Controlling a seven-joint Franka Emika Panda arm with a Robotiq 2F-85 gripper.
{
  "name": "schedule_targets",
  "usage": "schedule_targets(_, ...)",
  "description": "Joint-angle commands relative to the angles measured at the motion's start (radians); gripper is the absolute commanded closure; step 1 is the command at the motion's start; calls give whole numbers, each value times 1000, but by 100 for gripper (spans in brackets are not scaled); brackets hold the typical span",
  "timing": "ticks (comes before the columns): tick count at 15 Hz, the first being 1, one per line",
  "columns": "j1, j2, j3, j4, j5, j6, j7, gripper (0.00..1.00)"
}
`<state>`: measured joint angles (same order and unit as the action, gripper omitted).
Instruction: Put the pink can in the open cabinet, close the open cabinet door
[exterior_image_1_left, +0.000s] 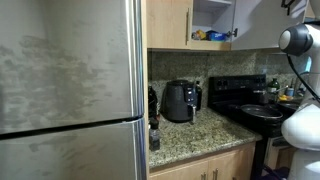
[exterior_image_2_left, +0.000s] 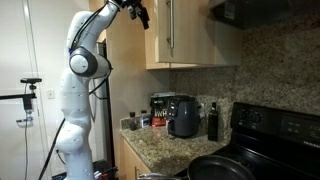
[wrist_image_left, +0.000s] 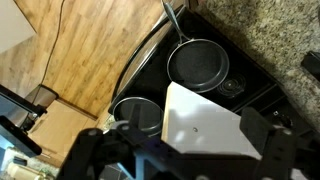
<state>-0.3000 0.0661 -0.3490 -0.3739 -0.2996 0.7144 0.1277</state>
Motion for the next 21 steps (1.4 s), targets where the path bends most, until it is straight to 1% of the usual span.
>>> schedule_targets(1, -73, 4, -12, 33, 100, -47, 68, 0)
schedule_targets(2, -83, -16, -12, 19, 122, -35, 111, 0)
schedule_targets(4, -121, -45, -36, 7, 167, -25, 174, 0)
schedule_targets(6, -153, -50, -74, -26, 175, -20, 192, 0)
schedule_targets(9, -224, 8, -151, -10, 208, -10, 205, 0)
schedule_targets(11, -273, 37, -174, -28, 240, 20, 261, 0)
schedule_targets(13, -322, 69, -178, -27, 261, 36, 321, 0)
schedule_targets(17, -426, 108, -152, -17, 324, 47, 435, 0)
schedule_targets(19, -468, 98, -137, -22, 391, 67, 483, 0)
schedule_targets(21, -504, 89, -135, -20, 429, 93, 549, 0)
